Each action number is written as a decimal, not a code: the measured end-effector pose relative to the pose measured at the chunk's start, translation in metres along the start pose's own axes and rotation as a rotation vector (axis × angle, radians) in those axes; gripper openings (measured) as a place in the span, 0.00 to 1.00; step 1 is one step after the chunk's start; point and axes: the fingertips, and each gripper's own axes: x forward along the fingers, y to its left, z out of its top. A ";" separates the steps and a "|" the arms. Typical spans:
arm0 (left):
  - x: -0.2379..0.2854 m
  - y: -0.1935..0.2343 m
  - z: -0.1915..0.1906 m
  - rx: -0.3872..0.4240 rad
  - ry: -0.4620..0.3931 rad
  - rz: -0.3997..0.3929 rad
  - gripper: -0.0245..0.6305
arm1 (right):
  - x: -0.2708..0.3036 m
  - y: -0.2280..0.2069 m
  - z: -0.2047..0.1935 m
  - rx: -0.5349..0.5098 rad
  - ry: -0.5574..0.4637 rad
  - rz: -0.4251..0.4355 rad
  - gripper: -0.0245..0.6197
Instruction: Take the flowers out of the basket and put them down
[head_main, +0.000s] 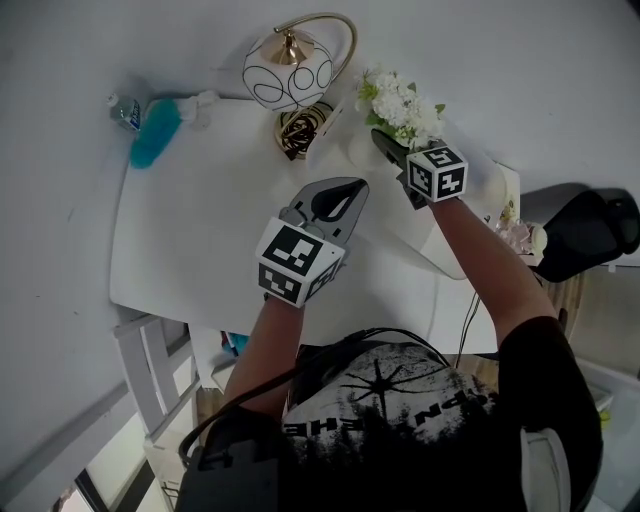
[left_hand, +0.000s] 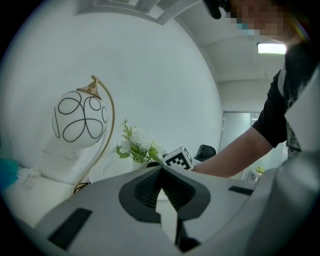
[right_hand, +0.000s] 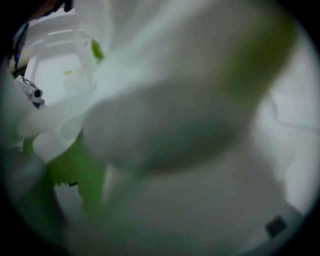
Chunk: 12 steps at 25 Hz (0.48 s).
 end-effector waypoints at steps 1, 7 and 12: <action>-0.001 0.001 -0.001 -0.006 -0.003 0.003 0.05 | 0.001 0.002 0.000 0.006 -0.007 0.008 0.44; -0.001 0.005 0.003 -0.018 -0.022 0.014 0.05 | 0.004 0.011 0.004 -0.025 -0.016 0.047 0.41; 0.000 0.005 0.002 -0.018 -0.015 0.021 0.05 | -0.002 0.019 0.012 -0.038 -0.023 0.082 0.41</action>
